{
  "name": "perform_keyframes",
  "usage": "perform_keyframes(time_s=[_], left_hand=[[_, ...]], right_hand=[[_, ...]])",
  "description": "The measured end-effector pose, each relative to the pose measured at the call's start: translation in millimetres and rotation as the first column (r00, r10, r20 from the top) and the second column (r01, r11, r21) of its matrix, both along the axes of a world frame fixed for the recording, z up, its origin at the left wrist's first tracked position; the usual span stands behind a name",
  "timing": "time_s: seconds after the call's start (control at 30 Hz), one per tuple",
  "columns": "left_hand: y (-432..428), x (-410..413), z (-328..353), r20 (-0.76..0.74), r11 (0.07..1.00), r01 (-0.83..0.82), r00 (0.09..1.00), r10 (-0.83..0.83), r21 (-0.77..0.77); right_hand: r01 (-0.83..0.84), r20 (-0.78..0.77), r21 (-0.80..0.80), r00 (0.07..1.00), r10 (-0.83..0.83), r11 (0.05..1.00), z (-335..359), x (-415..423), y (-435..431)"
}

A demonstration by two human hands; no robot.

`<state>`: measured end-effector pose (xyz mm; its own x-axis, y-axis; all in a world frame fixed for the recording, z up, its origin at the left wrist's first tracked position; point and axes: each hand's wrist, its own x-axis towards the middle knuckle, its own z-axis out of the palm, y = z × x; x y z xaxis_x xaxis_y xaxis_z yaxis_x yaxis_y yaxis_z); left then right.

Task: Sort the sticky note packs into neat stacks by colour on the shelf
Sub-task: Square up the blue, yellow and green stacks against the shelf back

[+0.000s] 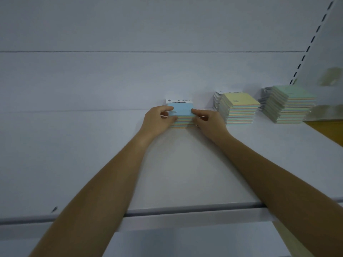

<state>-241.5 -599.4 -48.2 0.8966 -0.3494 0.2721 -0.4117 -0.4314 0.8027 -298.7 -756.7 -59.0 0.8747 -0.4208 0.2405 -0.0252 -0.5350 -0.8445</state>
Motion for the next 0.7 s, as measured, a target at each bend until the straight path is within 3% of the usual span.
perform_keyframes(time_s=[0.2,0.3,0.5,0.7], left_hand=[[-0.5,4.1,-1.8,-0.062,0.997,0.001,0.998,-0.006,-0.082],[-0.4,1.5,2.3,-0.080,0.998,-0.013,0.997,0.007,-0.069],[-0.8,-7.7,21.4,0.170,0.992,-0.111,0.978,0.119,-0.051],[-52.5,-27.6,47.7,0.274,0.998,-0.040,0.960,0.053,-0.054]], right_hand=[[0.009,-0.001,0.046,1.000,-0.009,0.999,-2.9,3.8,-3.1],[0.031,0.032,-0.046,0.999,-0.030,0.998,1.2,0.5,0.9],[0.067,0.304,-0.204,0.953,-0.002,0.977,35.7,-15.8,-1.8],[0.098,0.371,-0.253,0.929,0.002,0.963,71.4,-41.9,-72.8]])
